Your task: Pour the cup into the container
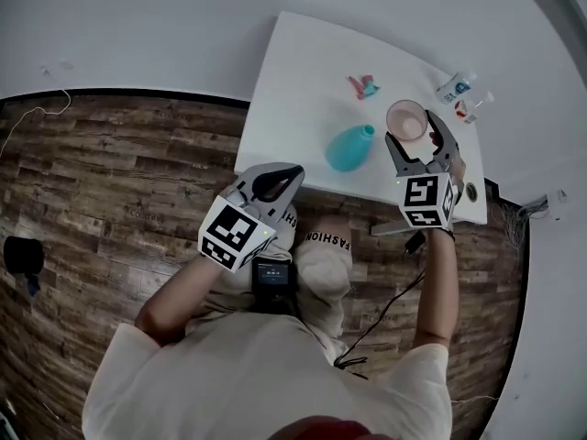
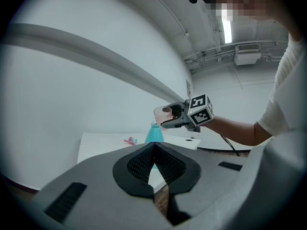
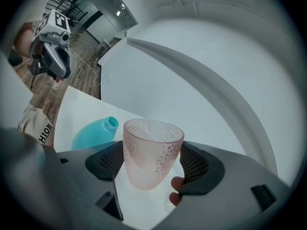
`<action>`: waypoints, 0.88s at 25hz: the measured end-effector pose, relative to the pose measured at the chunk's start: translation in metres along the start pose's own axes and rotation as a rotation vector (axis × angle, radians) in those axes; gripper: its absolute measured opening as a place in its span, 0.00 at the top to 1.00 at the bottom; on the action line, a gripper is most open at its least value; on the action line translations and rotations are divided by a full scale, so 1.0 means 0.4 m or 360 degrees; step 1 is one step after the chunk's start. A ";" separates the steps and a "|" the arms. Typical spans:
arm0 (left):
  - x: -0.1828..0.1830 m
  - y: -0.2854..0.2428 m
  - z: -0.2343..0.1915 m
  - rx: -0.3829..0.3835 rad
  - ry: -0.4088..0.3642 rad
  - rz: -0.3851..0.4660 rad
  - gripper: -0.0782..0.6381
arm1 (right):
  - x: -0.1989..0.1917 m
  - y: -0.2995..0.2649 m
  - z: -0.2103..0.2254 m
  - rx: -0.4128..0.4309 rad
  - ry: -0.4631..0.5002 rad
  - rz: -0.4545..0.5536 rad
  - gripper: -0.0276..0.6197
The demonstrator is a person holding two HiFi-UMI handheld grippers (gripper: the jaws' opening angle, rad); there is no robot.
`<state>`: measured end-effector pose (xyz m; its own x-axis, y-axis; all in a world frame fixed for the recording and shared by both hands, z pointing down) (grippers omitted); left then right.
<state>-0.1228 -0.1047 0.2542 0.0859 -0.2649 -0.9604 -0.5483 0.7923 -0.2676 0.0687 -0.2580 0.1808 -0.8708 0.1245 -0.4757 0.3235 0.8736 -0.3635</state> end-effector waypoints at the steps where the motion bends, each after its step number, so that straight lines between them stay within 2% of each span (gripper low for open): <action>1: -0.002 0.000 0.003 -0.0001 0.0002 -0.0004 0.87 | 0.001 0.002 -0.003 -0.0002 0.0012 -0.0002 0.39; 10: -0.001 -0.003 0.015 -0.0008 -0.0009 -0.0011 0.87 | 0.015 0.000 -0.026 -0.0075 0.0192 -0.0024 0.39; 22: 0.000 -0.003 0.019 -0.0017 -0.0020 -0.0013 0.87 | 0.022 -0.007 -0.028 -0.0097 0.0255 -0.0048 0.39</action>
<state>-0.1159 -0.1015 0.2538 0.1009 -0.2639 -0.9592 -0.5566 0.7842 -0.2743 0.0559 -0.2539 0.1865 -0.9292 0.1668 -0.3299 0.2774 0.9043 -0.3243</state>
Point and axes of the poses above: the fingertips, and each gripper's own axes: y backward along the fingers, z to its right, x out of its top, the point moved 6 cm from there along y, backward along the fingers, and after that the axes turned 12 degrees about -z, right-handed, at the moved point
